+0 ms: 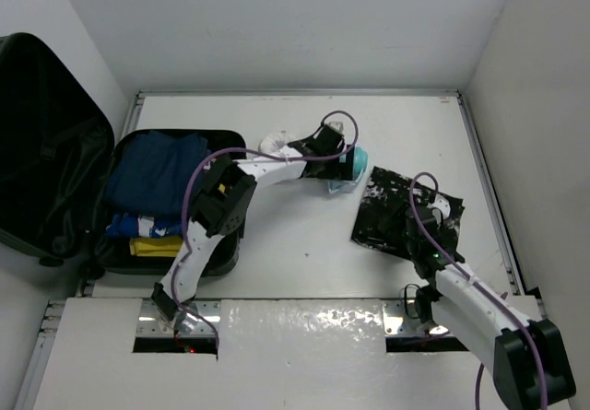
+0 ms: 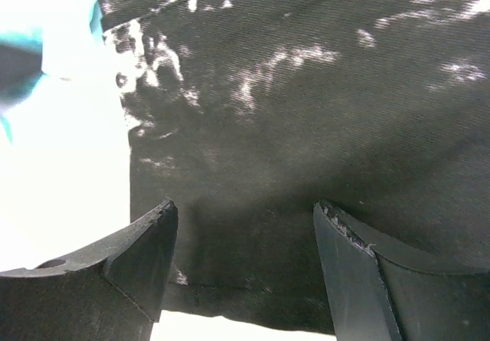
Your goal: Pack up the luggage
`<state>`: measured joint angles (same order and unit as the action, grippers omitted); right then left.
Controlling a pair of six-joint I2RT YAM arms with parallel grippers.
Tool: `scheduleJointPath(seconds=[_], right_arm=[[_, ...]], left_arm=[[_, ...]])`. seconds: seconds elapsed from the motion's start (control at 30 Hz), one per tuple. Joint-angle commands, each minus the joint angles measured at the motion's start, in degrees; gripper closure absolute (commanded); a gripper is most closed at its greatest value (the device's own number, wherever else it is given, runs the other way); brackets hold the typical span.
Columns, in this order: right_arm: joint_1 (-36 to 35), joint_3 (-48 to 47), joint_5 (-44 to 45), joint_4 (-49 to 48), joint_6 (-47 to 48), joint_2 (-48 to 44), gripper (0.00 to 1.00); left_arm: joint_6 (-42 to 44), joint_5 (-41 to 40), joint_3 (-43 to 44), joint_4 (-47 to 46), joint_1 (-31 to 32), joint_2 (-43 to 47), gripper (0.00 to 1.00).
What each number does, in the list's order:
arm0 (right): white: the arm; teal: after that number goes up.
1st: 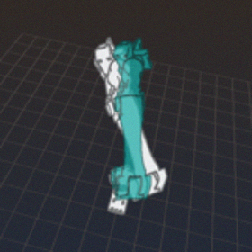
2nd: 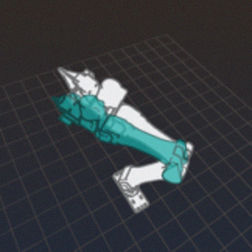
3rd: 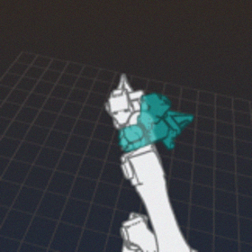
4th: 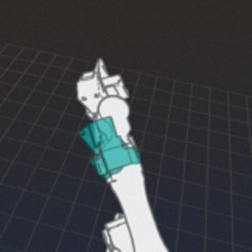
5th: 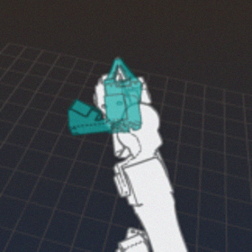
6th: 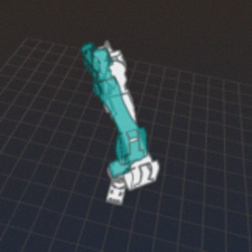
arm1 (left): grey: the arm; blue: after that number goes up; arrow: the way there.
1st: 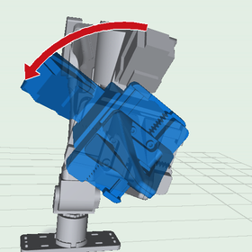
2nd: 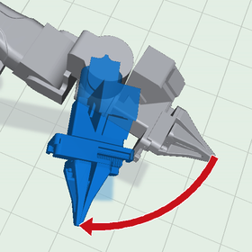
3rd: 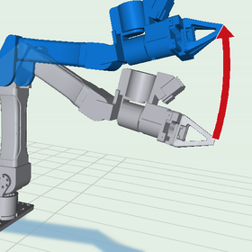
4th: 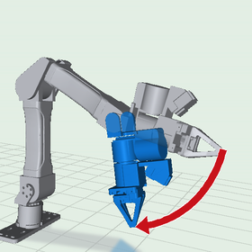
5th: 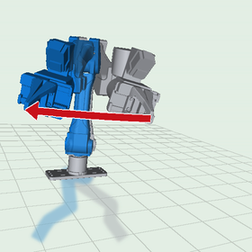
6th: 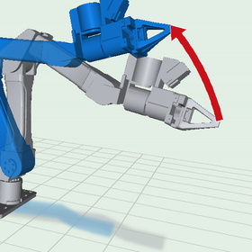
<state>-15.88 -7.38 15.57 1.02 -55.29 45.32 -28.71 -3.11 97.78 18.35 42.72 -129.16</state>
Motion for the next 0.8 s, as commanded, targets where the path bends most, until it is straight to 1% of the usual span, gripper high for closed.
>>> scheduleJointPath(seconds=[0.0, 0.03, 0.07, 0.1, 0.13, 0.17, 0.2, 0.23, 0.27, 0.3, 0.33, 0.37, 0.4, 0.47, 0.5, 0.53, 0.57, 0.63, 0.67, 0.7, 0.73, 0.77], right_arm=[[-0.38, -0.10, -6.85, -3.09, -2.10, 4.24, 0.30], [-0.47, 0.43, -7.74, -5.47, -3.15, 6.16, 0.30], [-0.56, 0.87, -8.79, -9.59, -3.68, 7.31, 0.30], [-0.56, 0.52, -9.15, -11.02, -4.12, 8.81, 0.30], [-0.73, -0.09, -9.42, -12.43, -4.82, 12.39, 0.30], [-0.82, -1.92, -9.68, -13.23, -5.27, 14.51, 0.30], [-0.82, -2.72, -10.64, -16.28, -5.88, 16.80, 0.30], [-1.17, -3.43, -11.43, -18.31, -7.97, 21.60, 0.30], [-1.26, -5.17, -12.14, -21.46, -9.47, 24.09, 0.30], [-1.52, -5.89, -12.32, -22.80, -11.14, 26.11, 0.30], [-2.92, -6.59, -11.36, -24.12, -14.81, 29.35, 0.30], [-3.80, -7.55, -10.48, -27.61, -16.94, 30.69, 0.30], [-5.98, -8.17, -8.47, -29.30, -20.53, 31.84, 0.30], [-9.07, -11.93, -6.27, -31.85, -23.01, 34.03, 0.29], [-10.30, -13.18, -5.65, -32.91, -24.68, 34.48, 0.29], [-12.31, -16.15, -4.95, -33.44, -25.30, 34.75, 0.27], [-12.86, -17.74, -4.85, -32.32, -25.31, 34.31, 0.26], [-13.04, -20.03, -4.59, -28.90, -23.30, 32.12, 0.23], [-12.95, -22.31, -3.98, -22.00, -21.72, 28.98, 0.21], [-12.78, -23.55, -2.67, -17.24, -17.18, 27.21, 0.19], [-12.60, -25.91, 0.91, -8.84, -14.18, 25.62, 0.15], [-12.51, -27.06, 3.04, -4.84, -10.75, 22.82, 0.12]], left_arm=[[3.13, 5.11, 14.42, 3.26, -2.20, -6.17, 0.05], [3.39, 5.92, 18.72, 6.75, -2.64, -9.76, 0.05], [4.35, 6.71, 28.08, 8.88, -2.64, -11.44, 0.05], [4.62, 6.81, 32.26, 11.25, -2.73, -13.98, 0.05], [4.63, 6.89, 36.48, 13.88, -2.64, -14.36, 0.05], [4.45, 7.07, 36.17, 14.17, -2.73, -13.75, 0.05], [4.19, 7.24, 34.60, 13.74, -2.64, -10.61, 0.05], [3.75, 7.07, 31.98, 11.29, -2.73, -8.15, 0.05], [3.49, 6.03, 25.25, 9.79, -2.73, -2.64, 0.05], [3.14, 4.80, 22.49, 8.73, -2.73, -0.15, 0.04], [2.70, 3.65, 20.28, 7.94, -2.73, 2.31, 0.04], [2.43, 1.03, 18.61, 8.02, -2.73, 4.51, 0.04], [1.91, -0.47, 16.24, 8.98, -2.73, 8.71, 0.04], [1.47, -5.38, 13.86, 9.33, -2.73, 13.21, 0.04], [1.11, -7.32, 11.32, 9.86, -2.73, 17.85, 0.04], [0.15, -11.61, 9.64, 9.69, -2.73, 20.50, 0.04], [0.06, -13.74, 7.71, 9.25, -2.64, 25.58, 0.04], [-0.90, -17.78, 1.91, 9.34, -2.73, 30.44, 0.03], [-0.91, -20.24, -0.46, 8.38, -2.73, 35.16, 0.03], [-0.91, -21.05, -5.01, 8.11, -2.82, 37.38, 0.03], [-1.00, -22.01, -7.40, 8.02, -2.82, 39.58, 0.03], [-1.08, -21.76, -9.77, 7.41, -2.82, 43.69, 0.03]])
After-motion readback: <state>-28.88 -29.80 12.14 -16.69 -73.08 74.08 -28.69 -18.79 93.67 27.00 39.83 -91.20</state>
